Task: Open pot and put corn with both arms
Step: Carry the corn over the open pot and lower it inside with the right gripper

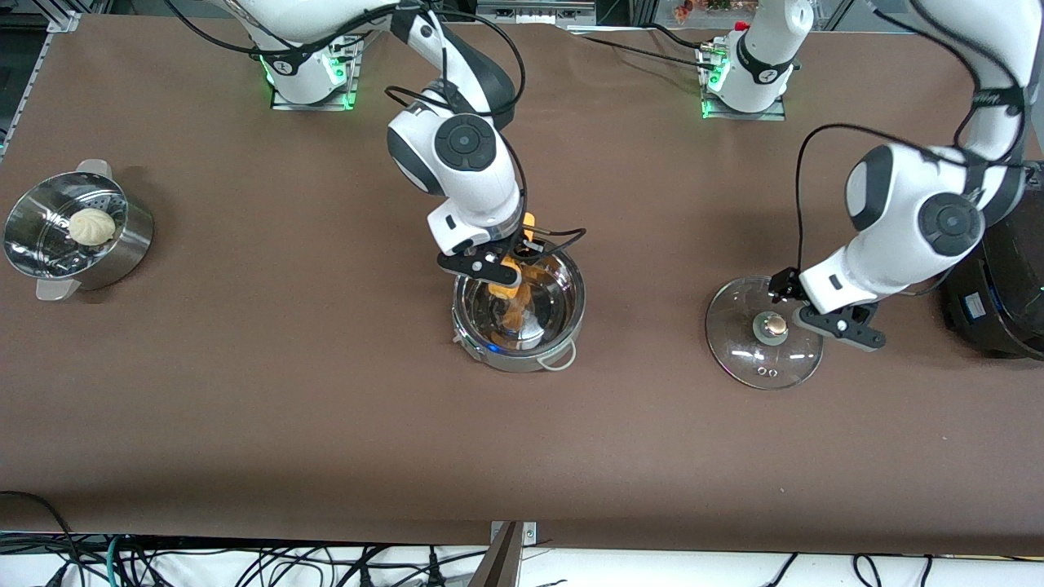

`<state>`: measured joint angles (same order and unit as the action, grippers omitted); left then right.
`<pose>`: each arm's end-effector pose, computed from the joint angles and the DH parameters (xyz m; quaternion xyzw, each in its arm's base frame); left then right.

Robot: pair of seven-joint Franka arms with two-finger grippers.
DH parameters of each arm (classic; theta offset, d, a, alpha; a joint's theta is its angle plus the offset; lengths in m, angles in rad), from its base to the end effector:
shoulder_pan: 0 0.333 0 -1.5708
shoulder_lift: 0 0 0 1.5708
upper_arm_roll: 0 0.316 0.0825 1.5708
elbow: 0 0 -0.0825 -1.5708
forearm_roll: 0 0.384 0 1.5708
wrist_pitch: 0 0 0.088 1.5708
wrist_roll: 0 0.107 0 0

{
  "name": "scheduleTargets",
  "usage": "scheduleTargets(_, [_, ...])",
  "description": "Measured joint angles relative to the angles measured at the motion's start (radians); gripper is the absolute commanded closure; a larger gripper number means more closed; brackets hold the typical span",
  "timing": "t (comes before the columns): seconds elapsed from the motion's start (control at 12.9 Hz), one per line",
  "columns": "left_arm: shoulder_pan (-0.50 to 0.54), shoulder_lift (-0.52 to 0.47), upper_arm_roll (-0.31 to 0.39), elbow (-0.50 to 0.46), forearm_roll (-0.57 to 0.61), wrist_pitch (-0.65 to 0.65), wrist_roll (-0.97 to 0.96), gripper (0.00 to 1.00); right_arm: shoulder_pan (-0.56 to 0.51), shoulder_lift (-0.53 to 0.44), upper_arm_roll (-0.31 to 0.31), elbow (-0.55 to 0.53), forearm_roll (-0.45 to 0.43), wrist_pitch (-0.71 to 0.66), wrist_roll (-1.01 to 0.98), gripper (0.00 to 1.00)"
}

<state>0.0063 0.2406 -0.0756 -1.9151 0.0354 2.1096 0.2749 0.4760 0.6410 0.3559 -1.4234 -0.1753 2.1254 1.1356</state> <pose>0.6029 -0.0383 0.3665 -0.9835 0.1796 0.0231 0.0036 0.5317 0.4958 0.3472 -0.9875 0.1466 -0.0060 0.0570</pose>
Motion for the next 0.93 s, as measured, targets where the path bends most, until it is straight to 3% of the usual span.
scheduleTargets(0.23, [0.000, -0.057, -0.013, 0.107, -0.024, -0.205, -0.018, 0.00, 0.000, 0.022, -0.013, 0.003, -0.045, 0.019, -0.005, 0.88])
scheduleTargets(0.7, [0.001, -0.067, -0.024, 0.441, -0.027, -0.612, -0.051, 0.00, 0.000, 0.051, -0.019, 0.005, -0.109, 0.067, -0.075, 0.88])
scheduleTargets(0.93, [-0.001, -0.068, 0.024, 0.505, -0.027, -0.637, -0.054, 0.00, 0.000, 0.051, -0.019, 0.007, -0.118, 0.068, -0.137, 0.88])
